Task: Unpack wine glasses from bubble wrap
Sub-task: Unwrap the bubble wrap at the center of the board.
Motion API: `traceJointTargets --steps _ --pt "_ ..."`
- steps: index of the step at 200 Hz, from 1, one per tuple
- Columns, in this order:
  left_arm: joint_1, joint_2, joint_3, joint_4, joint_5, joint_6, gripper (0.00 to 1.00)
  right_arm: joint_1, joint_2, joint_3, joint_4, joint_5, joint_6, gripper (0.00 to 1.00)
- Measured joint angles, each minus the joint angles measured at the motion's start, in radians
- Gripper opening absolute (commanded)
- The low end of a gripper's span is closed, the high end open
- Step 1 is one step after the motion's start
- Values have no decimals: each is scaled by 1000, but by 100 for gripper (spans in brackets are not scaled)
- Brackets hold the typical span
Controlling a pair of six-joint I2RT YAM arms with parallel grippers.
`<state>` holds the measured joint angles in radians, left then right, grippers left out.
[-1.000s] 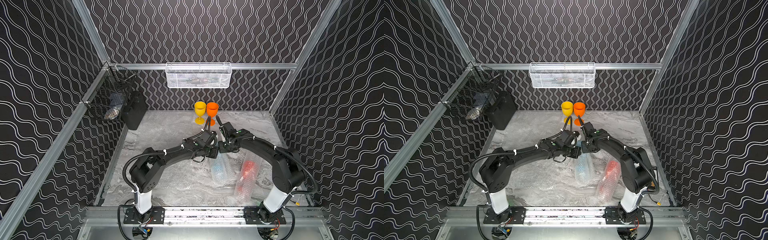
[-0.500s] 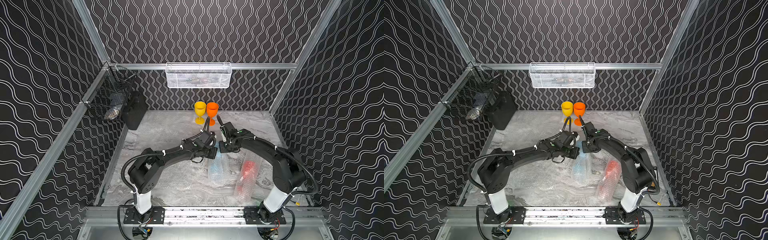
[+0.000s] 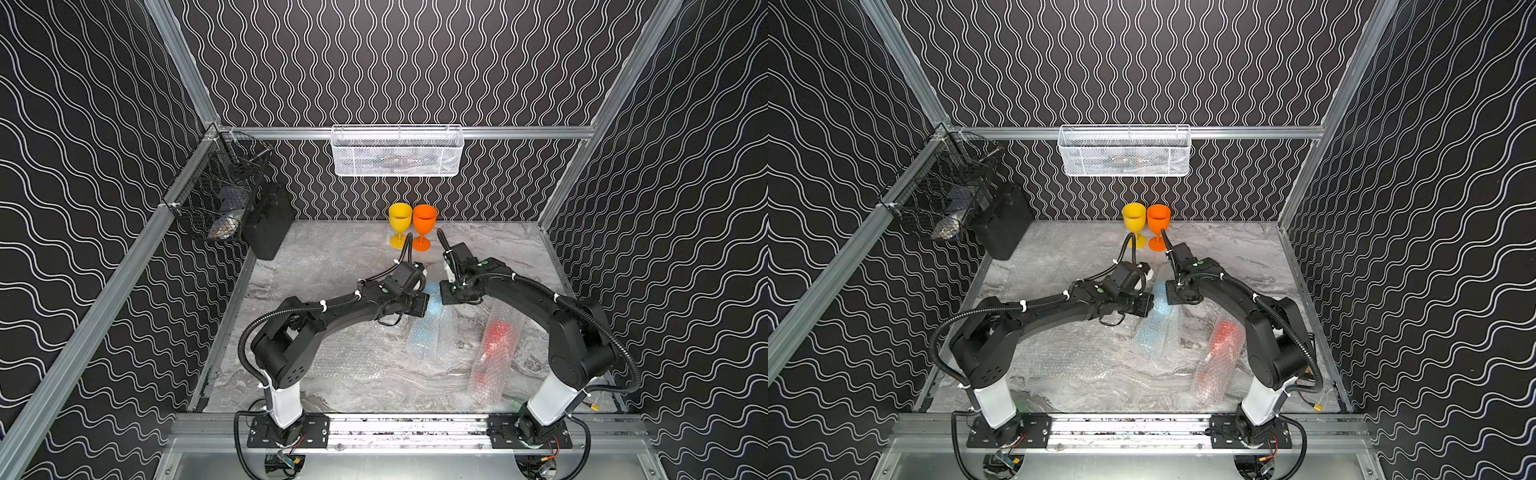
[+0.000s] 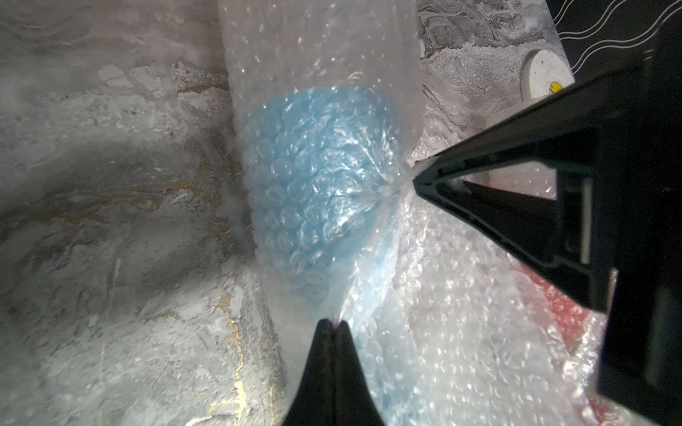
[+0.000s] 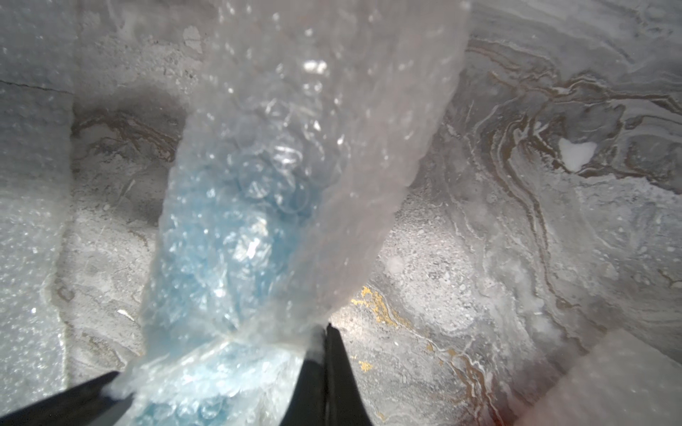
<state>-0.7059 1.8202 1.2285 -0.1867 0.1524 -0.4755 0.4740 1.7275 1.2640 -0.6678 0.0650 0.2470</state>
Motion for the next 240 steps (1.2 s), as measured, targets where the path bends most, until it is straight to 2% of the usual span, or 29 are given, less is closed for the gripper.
traceJointTargets --steps 140,199,215,240 --pt "26 -36 -37 -30 -38 3 0 -13 0 -6 4 23 7 2" --pt "26 -36 -38 -27 -24 2 0 -66 -22 -15 19 -1 15 2" --pt "26 -35 -32 -27 -21 2 5 -76 -29 -17 23 -11 22 2" --pt "26 -34 -30 -28 -22 2 6 -91 -39 -20 26 -19 24 3"
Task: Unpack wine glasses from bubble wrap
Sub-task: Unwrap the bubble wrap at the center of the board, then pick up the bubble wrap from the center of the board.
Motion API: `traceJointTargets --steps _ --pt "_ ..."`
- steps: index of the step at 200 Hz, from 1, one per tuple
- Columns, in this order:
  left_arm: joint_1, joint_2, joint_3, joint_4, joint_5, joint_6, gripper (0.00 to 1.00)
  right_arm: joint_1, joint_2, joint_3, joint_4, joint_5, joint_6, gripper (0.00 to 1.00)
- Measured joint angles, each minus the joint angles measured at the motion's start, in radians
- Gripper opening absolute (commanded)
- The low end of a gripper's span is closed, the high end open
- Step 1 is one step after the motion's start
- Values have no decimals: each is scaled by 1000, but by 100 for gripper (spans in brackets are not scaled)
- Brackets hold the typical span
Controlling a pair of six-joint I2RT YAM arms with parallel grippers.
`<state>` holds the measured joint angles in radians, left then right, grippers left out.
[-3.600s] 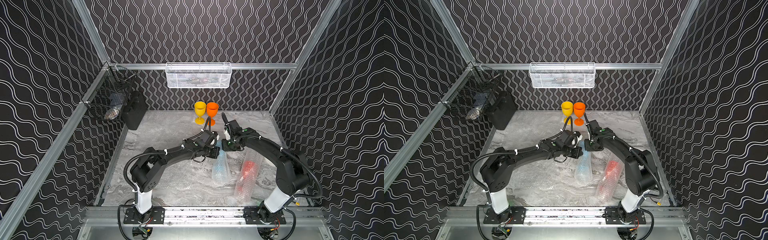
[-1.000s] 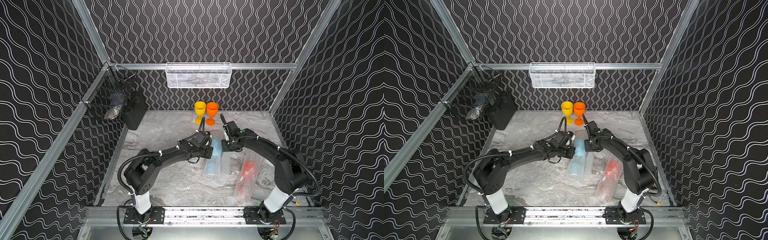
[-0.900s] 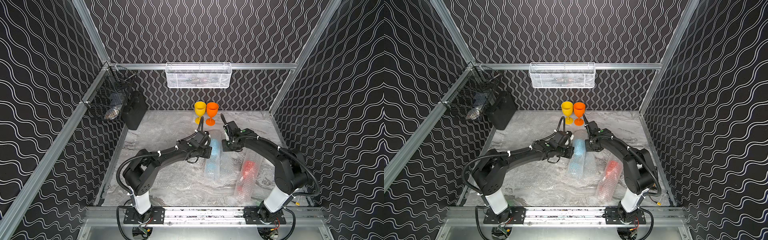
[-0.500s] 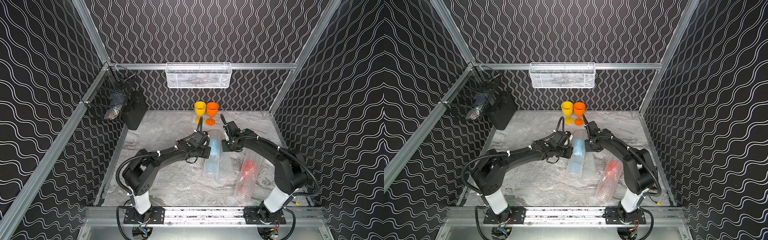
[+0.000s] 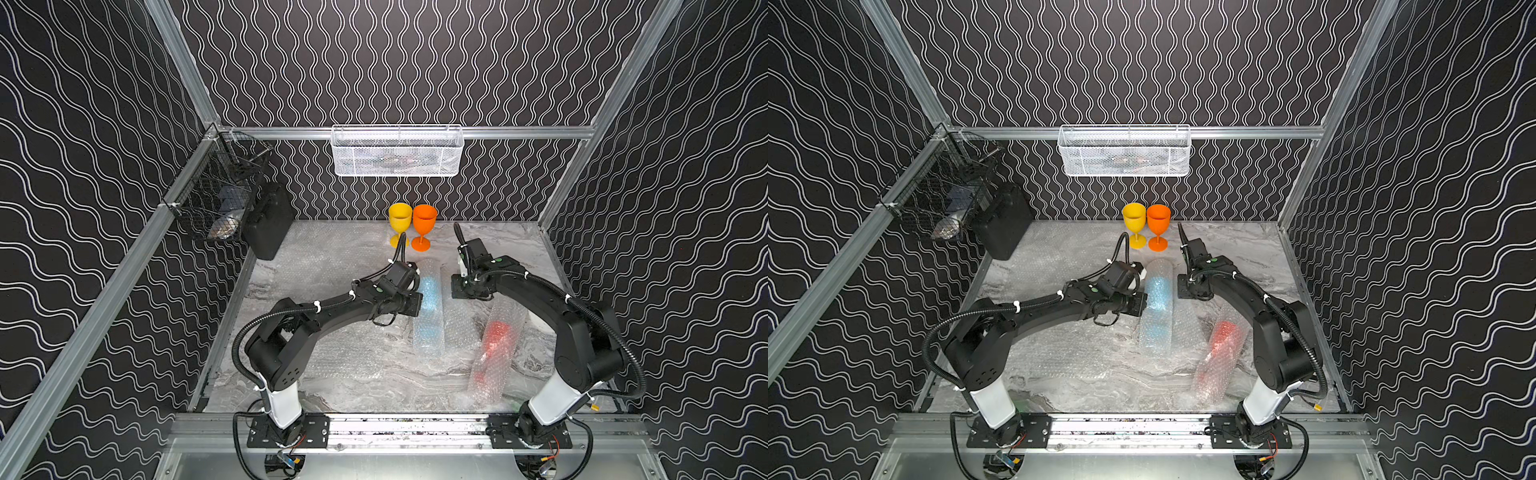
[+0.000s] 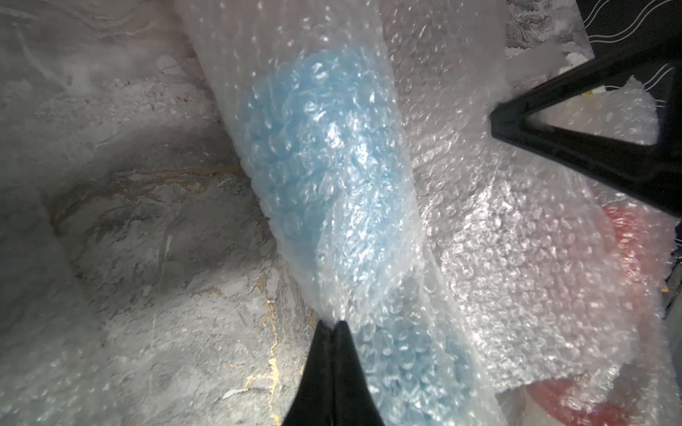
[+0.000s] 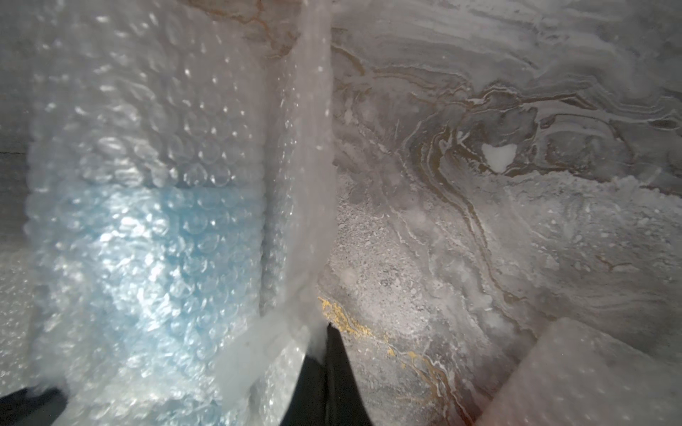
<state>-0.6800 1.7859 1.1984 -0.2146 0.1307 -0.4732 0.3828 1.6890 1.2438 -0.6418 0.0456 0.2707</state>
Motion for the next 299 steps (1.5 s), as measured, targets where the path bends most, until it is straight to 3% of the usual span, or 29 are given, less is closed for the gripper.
traceJointTargets --steps 75,122,181,238,299 --pt "0 0 9 -19 -33 2 16 -13 -37 -14 11 -10 10 3" --pt "1 -21 3 -21 -57 4 33 -21 -61 -21 12 -10 18 3" --pt "1 -35 -14 11 -20 4 40 -22 -67 -21 16 -36 26 3" --pt "-15 -6 24 13 40 29 65 -22 -92 -23 19 -48 30 3" --pt "-81 63 138 -96 -75 81 68 -22 -94 -23 19 -50 32 3"
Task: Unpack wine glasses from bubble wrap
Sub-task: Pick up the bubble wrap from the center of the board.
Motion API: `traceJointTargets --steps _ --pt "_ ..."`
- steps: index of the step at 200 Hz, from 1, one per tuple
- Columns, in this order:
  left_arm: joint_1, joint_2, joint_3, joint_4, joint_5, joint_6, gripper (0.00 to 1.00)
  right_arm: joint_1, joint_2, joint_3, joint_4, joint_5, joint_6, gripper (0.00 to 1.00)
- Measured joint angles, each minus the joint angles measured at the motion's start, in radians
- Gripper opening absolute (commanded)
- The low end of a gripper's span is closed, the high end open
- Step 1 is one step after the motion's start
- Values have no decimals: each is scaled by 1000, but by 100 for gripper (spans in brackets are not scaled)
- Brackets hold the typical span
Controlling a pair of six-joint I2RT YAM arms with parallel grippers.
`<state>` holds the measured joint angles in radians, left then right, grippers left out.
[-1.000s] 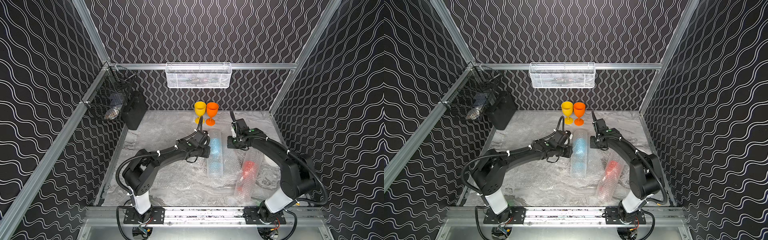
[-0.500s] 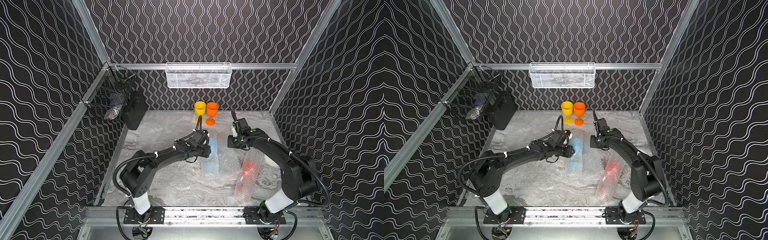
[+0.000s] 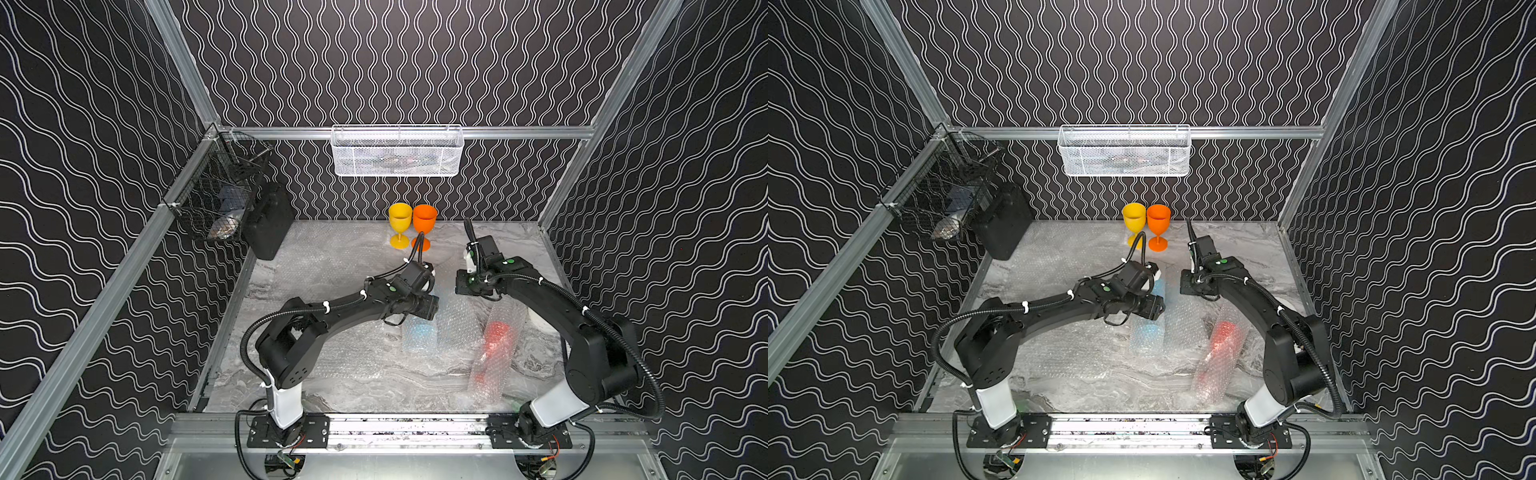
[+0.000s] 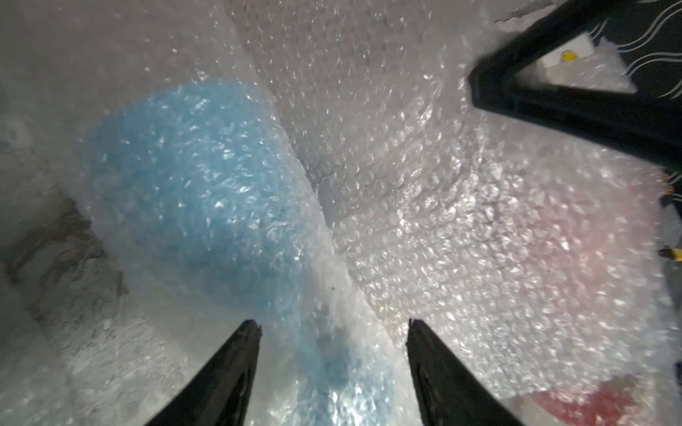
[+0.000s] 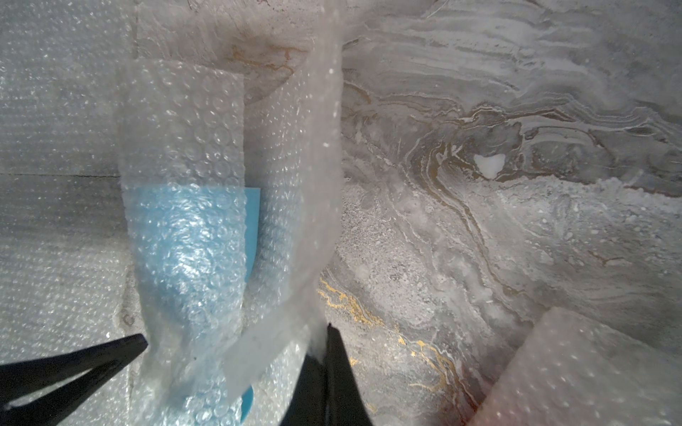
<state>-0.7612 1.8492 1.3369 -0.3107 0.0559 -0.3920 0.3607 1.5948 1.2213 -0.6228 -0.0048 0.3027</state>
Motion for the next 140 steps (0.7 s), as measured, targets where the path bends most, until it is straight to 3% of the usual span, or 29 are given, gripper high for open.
traceJointTargets --steps 35,73,103,140 --pt "-24 38 50 -68 -98 24 65 0 0 1 0 0 0 3" --pt "-28 60 58 -101 -144 27 54 0 -3 3 2 0 0 3" --pt "-28 61 58 -108 -161 27 29 -3 -7 3 8 0 0 3" --pt "-28 59 56 -108 -162 27 12 -12 -8 3 17 0 0 3"
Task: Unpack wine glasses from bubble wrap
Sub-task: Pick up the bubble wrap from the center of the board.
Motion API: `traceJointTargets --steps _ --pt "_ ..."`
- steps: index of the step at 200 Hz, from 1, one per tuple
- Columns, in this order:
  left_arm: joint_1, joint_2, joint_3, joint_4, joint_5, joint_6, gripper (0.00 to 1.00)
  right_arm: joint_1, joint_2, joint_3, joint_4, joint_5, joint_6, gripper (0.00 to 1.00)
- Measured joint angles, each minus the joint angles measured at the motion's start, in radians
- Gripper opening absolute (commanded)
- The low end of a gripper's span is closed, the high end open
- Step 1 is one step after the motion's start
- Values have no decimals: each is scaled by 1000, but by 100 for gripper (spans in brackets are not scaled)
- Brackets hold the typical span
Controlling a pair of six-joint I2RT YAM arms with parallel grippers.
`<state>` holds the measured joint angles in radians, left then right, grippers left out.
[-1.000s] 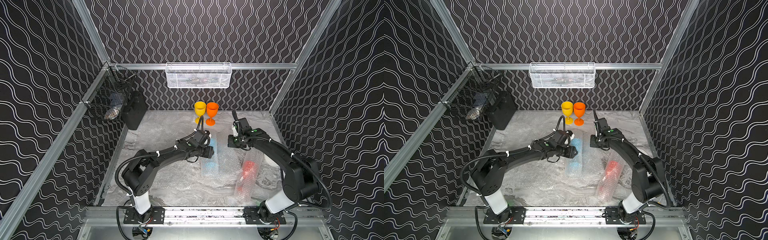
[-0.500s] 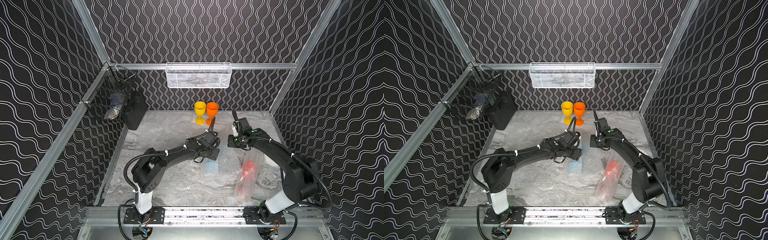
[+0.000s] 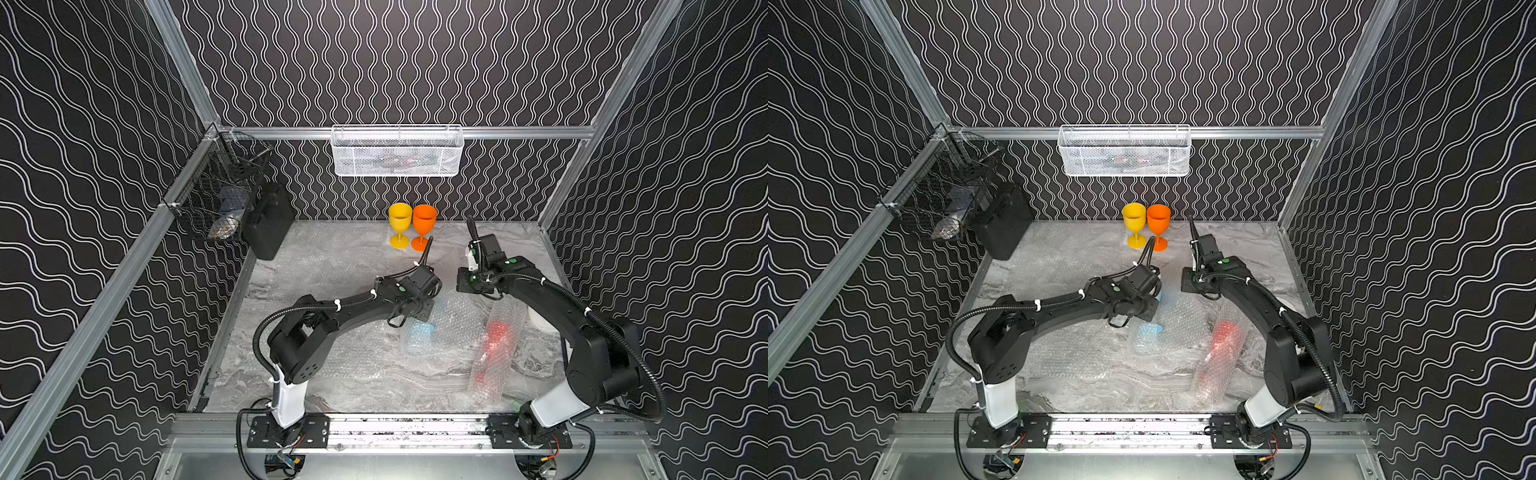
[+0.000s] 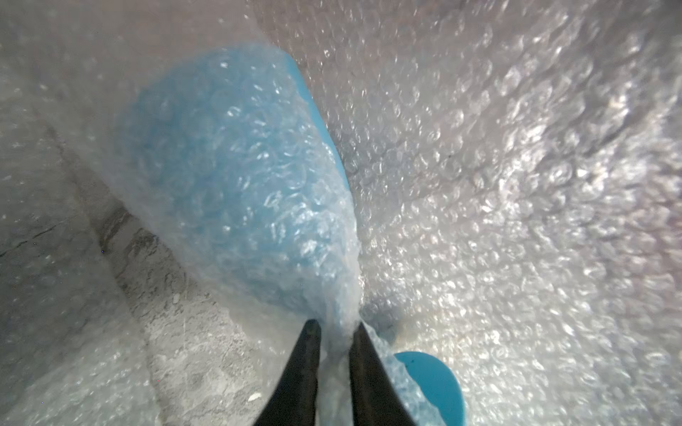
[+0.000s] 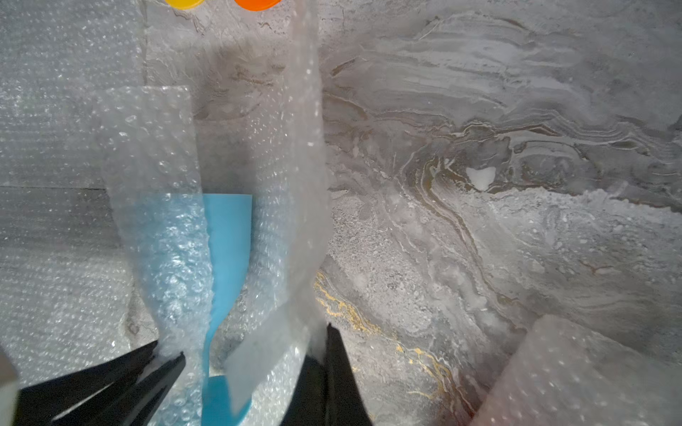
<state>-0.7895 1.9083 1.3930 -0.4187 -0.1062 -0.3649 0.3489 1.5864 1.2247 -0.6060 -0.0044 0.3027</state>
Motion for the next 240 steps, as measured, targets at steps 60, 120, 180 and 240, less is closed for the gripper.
traceJointTargets --steps 60,120,180,240 --pt "1 -8 31 6 27 0 9 -66 -17 -2 5 -1 3 3" --pt "4 105 188 21 69 0 7 -175 -2 3 55 -45 29 3" --pt "9 272 424 32 105 0 5 -291 60 56 126 -111 55 3" --pt "41 431 634 59 137 0 4 -374 162 146 196 -180 100 3"
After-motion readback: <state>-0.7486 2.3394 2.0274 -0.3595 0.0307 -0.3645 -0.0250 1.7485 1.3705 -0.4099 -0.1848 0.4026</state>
